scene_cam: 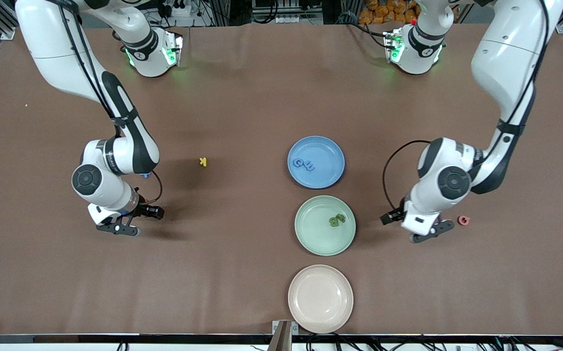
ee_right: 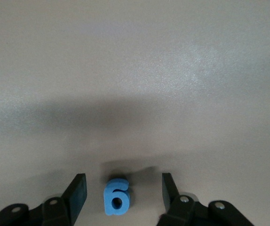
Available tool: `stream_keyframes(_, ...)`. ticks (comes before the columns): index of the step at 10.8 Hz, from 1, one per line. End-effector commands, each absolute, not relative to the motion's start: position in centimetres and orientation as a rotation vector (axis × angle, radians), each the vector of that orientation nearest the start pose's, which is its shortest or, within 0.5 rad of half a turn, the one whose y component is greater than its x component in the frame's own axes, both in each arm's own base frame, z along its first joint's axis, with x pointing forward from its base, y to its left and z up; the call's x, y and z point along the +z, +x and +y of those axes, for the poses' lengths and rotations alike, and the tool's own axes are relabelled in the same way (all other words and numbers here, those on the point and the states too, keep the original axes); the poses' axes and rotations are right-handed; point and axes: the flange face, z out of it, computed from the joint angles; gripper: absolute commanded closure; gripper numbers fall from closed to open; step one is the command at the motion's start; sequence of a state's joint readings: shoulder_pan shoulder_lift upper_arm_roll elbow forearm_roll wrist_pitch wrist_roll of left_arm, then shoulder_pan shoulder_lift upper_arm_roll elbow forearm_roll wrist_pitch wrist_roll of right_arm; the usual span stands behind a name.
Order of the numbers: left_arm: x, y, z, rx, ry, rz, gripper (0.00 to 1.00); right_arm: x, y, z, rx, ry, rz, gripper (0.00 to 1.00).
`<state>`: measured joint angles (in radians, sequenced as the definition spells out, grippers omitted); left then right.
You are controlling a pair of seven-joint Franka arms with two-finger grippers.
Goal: Sort letters by color into matching plates
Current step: 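Grasp the blue 6 with the right gripper while the left gripper reaches Z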
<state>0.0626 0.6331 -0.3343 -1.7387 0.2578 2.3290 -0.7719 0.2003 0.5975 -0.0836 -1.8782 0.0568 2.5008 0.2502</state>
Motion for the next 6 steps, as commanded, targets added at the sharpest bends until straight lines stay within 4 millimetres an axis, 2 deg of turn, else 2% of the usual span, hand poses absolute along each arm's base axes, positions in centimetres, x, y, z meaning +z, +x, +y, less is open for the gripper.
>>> stream_keyframes(1,24.4,60.3,-7.9,-0.071,-3.02,-0.814,0.0,18.6,63.3,8.2,-0.036,-3.143,0.234,0.34)
stream_keyframes(2,24.1,59.0,-6.0,-0.128,-2.989,-0.992,0.0,18.3,63.1,8.3,-0.024,-3.145,0.228,0.35)
stream_keyframes(3,23.7,57.9,-4.8,-0.128,-2.954,-1.1,0.0,18.2,62.9,8.2,-0.02,-3.146,0.225,0.4)
stream_keyframes(5,23.1,56.2,-3.7,-0.107,-2.825,-1.374,0.0,18.0,62.8,8.3,-0.007,-3.146,0.231,0.57)
stream_keyframes(6,22.7,55.9,-3.8,-0.122,-2.764,-1.464,0.0,18.0,62.8,8.3,-0.002,-3.145,0.24,0.6)
